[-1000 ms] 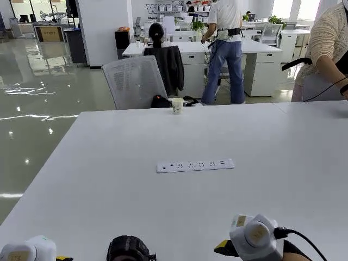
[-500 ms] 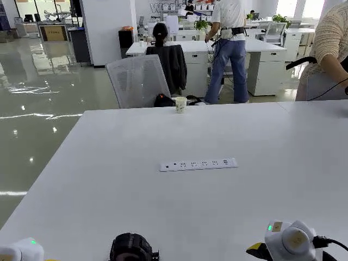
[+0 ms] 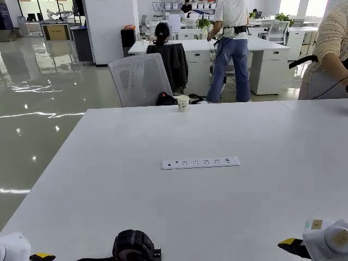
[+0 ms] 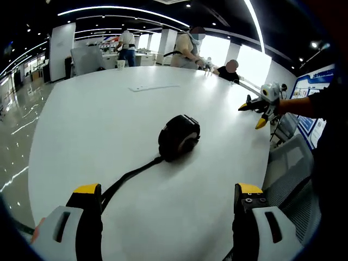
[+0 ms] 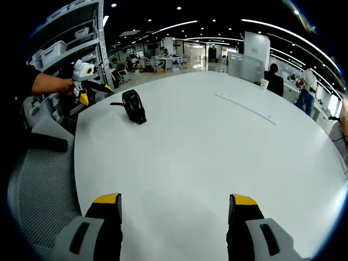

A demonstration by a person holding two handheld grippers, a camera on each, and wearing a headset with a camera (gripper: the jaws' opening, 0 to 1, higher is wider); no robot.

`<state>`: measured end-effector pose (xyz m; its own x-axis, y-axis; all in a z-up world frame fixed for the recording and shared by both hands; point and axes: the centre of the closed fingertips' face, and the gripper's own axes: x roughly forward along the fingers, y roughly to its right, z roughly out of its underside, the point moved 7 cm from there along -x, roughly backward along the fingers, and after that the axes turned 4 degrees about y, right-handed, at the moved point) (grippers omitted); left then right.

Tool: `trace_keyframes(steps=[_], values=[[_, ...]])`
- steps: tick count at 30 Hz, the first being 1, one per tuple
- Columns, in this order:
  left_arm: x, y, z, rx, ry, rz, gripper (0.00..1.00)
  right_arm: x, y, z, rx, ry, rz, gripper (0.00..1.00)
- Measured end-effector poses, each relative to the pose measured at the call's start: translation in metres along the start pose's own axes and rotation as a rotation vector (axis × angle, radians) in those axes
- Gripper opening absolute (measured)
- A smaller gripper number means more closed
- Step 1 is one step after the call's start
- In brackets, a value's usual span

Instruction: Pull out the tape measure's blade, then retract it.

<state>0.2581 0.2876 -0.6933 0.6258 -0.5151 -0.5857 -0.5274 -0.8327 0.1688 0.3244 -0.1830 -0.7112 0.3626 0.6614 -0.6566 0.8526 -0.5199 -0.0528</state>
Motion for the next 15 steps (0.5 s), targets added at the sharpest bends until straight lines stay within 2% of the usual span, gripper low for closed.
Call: trace_keyframes(steps=[6, 8, 15], values=[[-0.006, 0.0, 0.005, 0.005, -0.011, -0.005, 0.99, -0.011, 0.003, 0.009, 0.005, -0.012, 0.009, 0.83], [-0.008, 0.001, 0.006, -0.006, -0.017, 0.009, 0.99, -0.015, 0.004, 0.011, 0.015, -0.008, 0.013, 0.84], [-0.013, 0.0, 0.004, -0.001, -0.017, 0.019, 0.99, -0.032, 0.007, 0.019, 0.042, -0.005, 0.025, 0.92]])
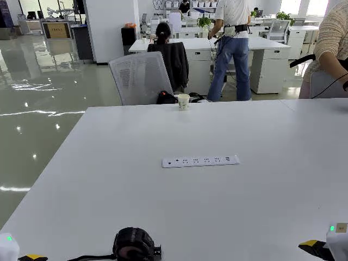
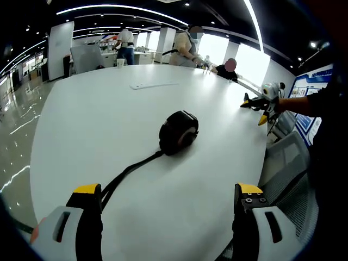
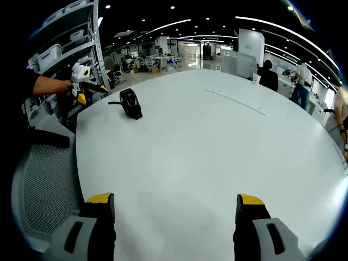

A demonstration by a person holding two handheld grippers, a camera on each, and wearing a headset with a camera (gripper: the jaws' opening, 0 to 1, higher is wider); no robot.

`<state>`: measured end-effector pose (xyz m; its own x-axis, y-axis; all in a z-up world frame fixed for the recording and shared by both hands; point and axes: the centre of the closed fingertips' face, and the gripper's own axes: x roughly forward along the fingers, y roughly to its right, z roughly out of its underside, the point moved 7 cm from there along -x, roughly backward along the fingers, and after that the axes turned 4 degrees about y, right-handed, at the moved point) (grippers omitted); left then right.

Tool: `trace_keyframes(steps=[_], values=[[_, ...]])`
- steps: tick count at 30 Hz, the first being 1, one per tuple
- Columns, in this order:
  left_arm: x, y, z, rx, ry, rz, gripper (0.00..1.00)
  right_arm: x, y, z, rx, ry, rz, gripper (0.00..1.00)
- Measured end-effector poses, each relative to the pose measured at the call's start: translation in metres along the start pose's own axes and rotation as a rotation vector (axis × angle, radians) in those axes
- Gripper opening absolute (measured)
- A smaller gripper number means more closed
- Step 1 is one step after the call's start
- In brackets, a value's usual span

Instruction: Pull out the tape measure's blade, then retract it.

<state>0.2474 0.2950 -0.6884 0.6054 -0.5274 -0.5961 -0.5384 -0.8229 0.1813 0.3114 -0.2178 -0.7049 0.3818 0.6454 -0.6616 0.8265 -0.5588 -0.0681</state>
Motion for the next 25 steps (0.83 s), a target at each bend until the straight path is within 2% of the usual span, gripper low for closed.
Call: trace_keyframes(steps=[5, 11, 14, 17, 25], values=[[-0.005, -0.001, 0.0, 0.008, -0.004, -0.002, 0.99, -0.013, 0.007, 0.01, 0.01, -0.007, 0.008, 0.99], [-0.009, -0.002, 0.0, 0.005, -0.015, 0.01, 0.99, -0.024, 0.014, 0.019, 0.029, -0.017, 0.034, 0.99], [-0.01, -0.003, -0.001, 0.019, -0.016, -0.001, 0.99, -0.024, 0.016, 0.022, 0.035, -0.015, 0.038, 0.99], [-0.01, -0.004, -0.002, 0.016, -0.015, -0.001, 0.99, -0.026, 0.011, 0.02, 0.033, -0.015, 0.038, 0.99], [-0.011, -0.005, -0.003, 0.023, -0.019, -0.002, 0.99, -0.023, 0.009, 0.021, 0.008, -0.029, 0.028, 0.99]])
